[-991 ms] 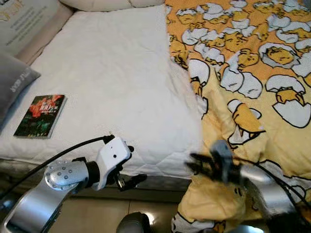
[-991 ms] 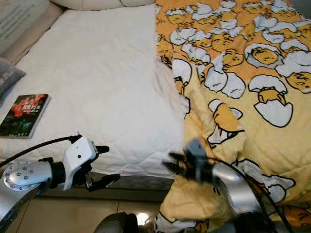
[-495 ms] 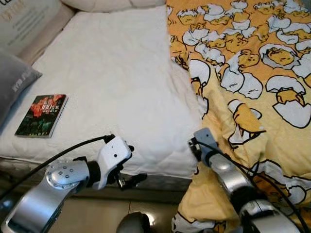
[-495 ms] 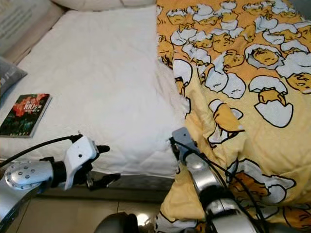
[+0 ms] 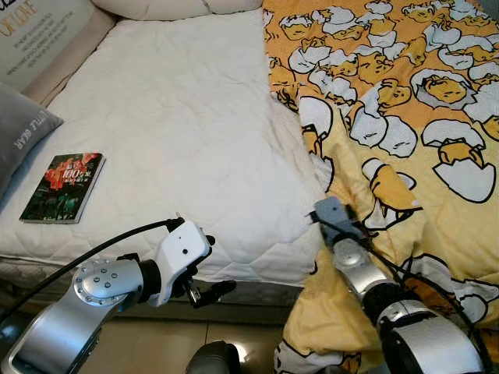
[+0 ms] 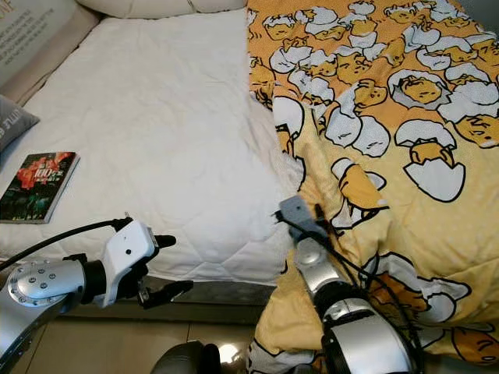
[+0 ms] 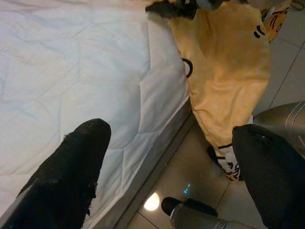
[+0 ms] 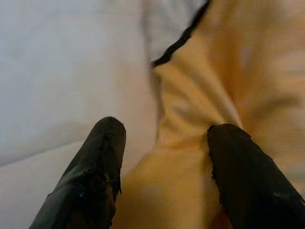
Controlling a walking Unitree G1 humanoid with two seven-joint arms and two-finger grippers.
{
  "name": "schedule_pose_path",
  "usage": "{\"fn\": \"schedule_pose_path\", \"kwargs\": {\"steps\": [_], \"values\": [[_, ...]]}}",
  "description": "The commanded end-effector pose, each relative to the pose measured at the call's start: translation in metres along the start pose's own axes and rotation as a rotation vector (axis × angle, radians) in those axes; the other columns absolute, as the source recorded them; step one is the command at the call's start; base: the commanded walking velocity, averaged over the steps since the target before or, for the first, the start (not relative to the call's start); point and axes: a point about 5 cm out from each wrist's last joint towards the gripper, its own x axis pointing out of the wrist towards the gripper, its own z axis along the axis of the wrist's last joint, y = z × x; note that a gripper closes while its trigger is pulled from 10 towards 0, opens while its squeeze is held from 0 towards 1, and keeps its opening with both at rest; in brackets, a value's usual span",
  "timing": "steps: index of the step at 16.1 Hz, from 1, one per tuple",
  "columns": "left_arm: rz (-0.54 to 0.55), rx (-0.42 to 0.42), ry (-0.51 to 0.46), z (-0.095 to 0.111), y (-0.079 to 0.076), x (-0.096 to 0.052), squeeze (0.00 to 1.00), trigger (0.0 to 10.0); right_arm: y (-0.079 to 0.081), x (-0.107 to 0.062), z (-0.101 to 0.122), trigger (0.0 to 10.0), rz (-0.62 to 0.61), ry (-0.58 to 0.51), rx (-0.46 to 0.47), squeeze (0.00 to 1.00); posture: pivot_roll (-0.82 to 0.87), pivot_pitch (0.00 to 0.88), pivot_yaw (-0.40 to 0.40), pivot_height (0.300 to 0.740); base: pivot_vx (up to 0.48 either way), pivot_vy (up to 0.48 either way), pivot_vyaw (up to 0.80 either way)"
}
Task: Clean up the room
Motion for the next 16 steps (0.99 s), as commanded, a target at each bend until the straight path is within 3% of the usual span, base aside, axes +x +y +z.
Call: {"fn": "schedule_pose_path", "kwargs": {"steps": [1,4,6,7,9,10,11,16], "values": [[-0.009,0.004,-0.002,0.001,-0.003,0.000,0.04,10.0,-0.001,0.001,0.011,10.0,-0.027,-0.081,0.027,0.00,0.21,0.106,0.093,0.740,0.000,0.000,0.00],[-0.011,0.005,-0.004,0.002,-0.003,0.001,0.04,10.0,-0.004,0.000,0.012,10.0,-0.068,-0.121,0.009,0.00,0.21,0.105,0.098,0.740,0.000,0.000,0.00],[-0.014,0.007,-0.004,0.002,-0.003,0.002,0.04,10.0,-0.002,-0.002,-0.003,10.0,-0.052,-0.014,0.035,0.00,0.21,0.105,0.098,0.740,0.000,0.000,0.00],[-0.014,0.007,-0.004,0.002,-0.002,0.002,0.03,10.0,0.005,-0.003,-0.013,10.0,0.030,0.070,0.131,0.00,0.21,0.105,0.098,0.740,0.000,0.000,0.00],[-0.014,0.008,-0.002,0.003,-0.002,0.002,0.04,10.0,0.018,-0.008,-0.021,9.6,0.159,0.116,0.200,0.00,0.22,0.104,0.099,0.740,0.000,0.000,0.00],[-0.014,0.008,0.000,0.002,-0.002,0.001,0.03,10.0,0.019,-0.009,-0.023,1.9,0.173,0.124,0.203,0.00,0.22,0.104,0.099,0.740,0.000,0.000,0.00],[-0.013,0.009,0.001,0.002,-0.001,0.001,0.04,10.0,0.018,-0.009,-0.025,0.0,0.168,0.136,0.220,0.00,0.21,0.104,0.099,0.740,0.000,0.000,0.00],[-0.012,0.011,-0.003,0.003,-0.001,0.004,0.03,10.0,0.018,-0.010,-0.028,0.0,0.219,0.149,0.279,0.00,0.21,0.103,0.097,0.740,0.000,0.000,0.00]]}}
